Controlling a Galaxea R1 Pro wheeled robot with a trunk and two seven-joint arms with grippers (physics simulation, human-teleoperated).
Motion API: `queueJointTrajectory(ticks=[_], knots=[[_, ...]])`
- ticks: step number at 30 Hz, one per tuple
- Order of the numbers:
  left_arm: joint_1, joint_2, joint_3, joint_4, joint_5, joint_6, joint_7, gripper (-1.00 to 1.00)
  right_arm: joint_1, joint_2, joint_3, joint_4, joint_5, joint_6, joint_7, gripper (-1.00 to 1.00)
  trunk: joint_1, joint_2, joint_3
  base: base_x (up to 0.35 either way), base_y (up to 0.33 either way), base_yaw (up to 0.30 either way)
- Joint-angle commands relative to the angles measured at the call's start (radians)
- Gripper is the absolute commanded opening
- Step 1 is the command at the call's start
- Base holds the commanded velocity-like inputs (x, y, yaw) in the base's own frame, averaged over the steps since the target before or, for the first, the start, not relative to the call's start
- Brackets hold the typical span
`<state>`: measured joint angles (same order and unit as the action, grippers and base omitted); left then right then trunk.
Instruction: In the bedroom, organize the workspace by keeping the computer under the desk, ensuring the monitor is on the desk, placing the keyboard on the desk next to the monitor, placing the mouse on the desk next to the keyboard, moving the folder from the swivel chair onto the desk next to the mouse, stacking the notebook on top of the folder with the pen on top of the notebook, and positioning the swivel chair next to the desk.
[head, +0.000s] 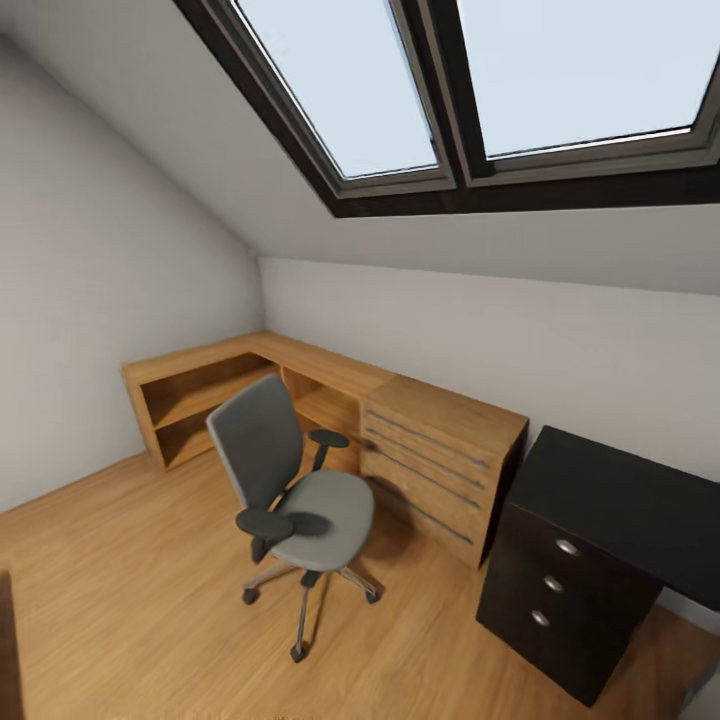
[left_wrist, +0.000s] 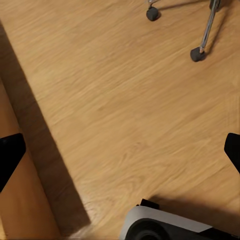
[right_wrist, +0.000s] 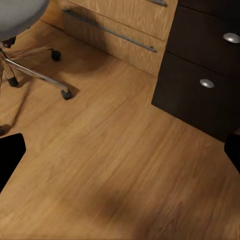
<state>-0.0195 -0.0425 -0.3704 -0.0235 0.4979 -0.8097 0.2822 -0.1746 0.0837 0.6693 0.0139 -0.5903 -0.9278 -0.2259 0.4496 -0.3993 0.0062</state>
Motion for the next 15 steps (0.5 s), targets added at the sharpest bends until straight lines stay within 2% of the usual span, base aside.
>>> queueJointTrajectory(ticks=[1,15], knots=[[0.0,0.0,-0.009,0.001,0.004,-0.002,0.006,1.0,0.0,0.001,0.009,0.001,-0.003,-0.002,-0.006,1.0,0.0,-0.001,0.0,0.0,0.0,0.285],[0.0,0.0,-0.007,0.001,0.006,-0.002,0.006,1.0,0.0,-0.001,0.009,0.001,-0.001,0.0,-0.005,1.0,0.0,-0.001,0.0,0.0,0.0,0.285]])
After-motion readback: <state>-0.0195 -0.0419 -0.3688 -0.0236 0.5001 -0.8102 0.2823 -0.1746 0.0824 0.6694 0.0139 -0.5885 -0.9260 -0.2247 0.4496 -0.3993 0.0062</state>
